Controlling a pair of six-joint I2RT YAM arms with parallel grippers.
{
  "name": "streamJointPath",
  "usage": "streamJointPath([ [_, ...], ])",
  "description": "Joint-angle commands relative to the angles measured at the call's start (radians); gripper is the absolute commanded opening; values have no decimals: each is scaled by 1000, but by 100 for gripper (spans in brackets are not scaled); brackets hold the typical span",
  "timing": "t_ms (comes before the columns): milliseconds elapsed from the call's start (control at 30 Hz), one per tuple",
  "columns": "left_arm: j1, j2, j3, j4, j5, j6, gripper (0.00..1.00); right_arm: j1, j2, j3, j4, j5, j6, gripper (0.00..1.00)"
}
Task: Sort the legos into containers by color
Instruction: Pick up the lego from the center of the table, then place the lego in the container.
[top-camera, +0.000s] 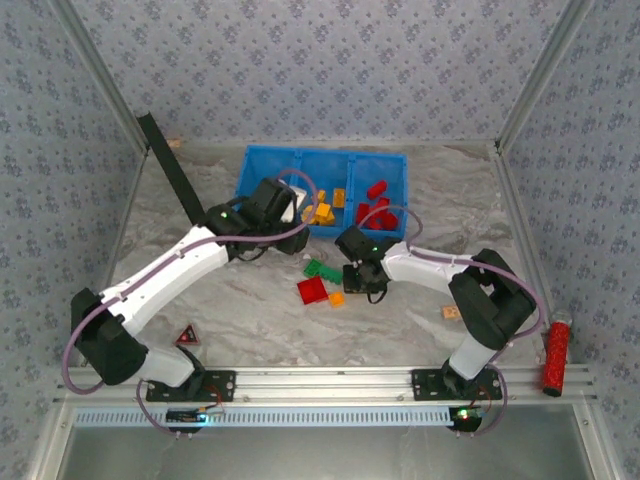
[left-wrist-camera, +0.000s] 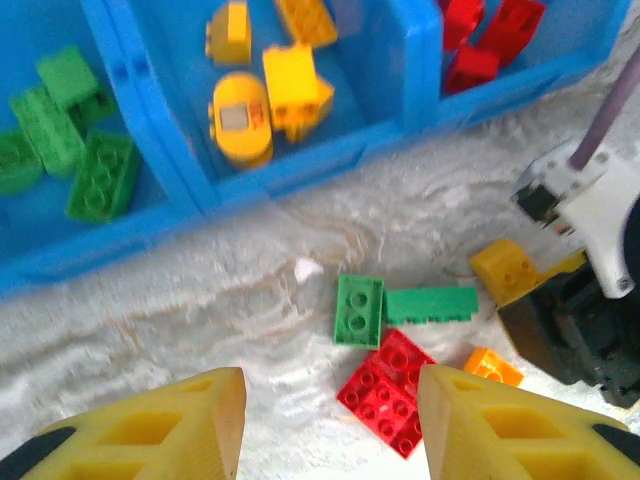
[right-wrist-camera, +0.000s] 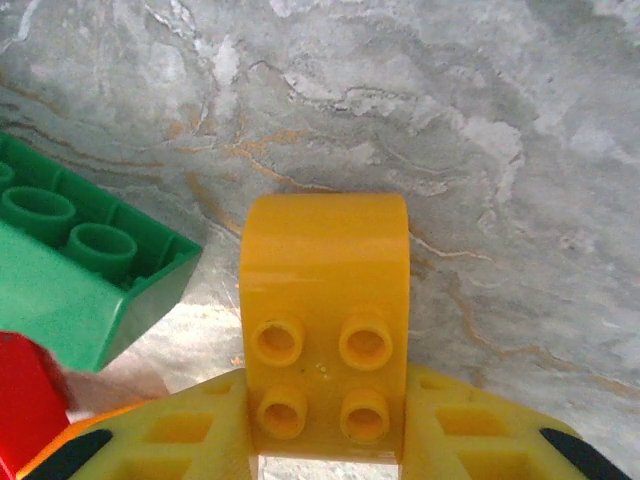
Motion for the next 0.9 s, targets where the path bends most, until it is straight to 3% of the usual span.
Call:
streamJointPath([
  [0,-57,-35,-72,-48,10,-177,49,-6,-65,75,-151,40,-86,33],
  [200,-171,-41,-208,-23,-6,-466,53,-51,-93,302,-252,68,-265,32],
  [433,-298,-13,-270,54,-12,-715,56,-105,99,580,-219,85,-440,31],
  [633,-368,-28,-342,156,-55,-862,57,-145,308,816,-179,74,-523,30],
  [867,-381,1,-343,187,-41,-913,60,-162,544,1048,-191,124,-607,30],
])
